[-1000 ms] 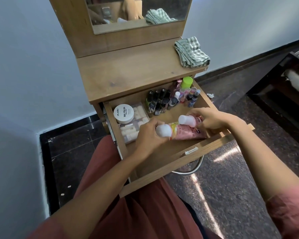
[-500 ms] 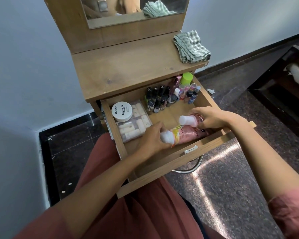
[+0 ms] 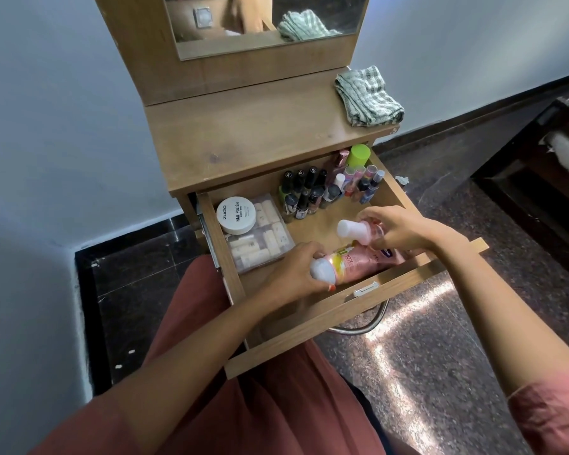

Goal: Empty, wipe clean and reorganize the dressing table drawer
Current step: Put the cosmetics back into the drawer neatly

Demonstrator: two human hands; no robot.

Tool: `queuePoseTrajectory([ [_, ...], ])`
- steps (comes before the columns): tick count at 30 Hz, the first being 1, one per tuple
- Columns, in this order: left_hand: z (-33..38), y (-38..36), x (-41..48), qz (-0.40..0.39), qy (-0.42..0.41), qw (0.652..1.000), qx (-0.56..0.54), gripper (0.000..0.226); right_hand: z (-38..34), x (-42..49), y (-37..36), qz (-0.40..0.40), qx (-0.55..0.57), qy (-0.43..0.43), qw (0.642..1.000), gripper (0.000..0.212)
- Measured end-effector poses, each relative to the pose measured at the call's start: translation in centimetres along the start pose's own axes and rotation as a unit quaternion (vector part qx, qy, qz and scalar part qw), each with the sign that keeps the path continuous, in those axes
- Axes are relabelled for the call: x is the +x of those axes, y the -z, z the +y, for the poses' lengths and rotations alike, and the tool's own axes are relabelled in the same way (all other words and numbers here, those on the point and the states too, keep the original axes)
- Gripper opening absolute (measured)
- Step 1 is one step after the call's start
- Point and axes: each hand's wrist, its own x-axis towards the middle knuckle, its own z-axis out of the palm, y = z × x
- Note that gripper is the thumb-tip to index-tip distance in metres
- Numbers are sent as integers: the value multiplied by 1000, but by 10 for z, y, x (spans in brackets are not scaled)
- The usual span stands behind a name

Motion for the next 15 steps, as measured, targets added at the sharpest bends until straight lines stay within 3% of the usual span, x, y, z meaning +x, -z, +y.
queuePoseTrajectory([
  [4,13,7,8,-3,16,999,-31,59,-4,3,-4,36,7,33,999,48],
  [10,38,24,24,123,46,981,-143,40,-14,8,-1,92,16,76,993,45],
  [13,44,29,35,119,84,954,-261,24,-18,12,0,128,7,73,989,48],
  [15,43,30,43,144,93,948,-267,21,-18,13,1,158,-10,79,984,46],
])
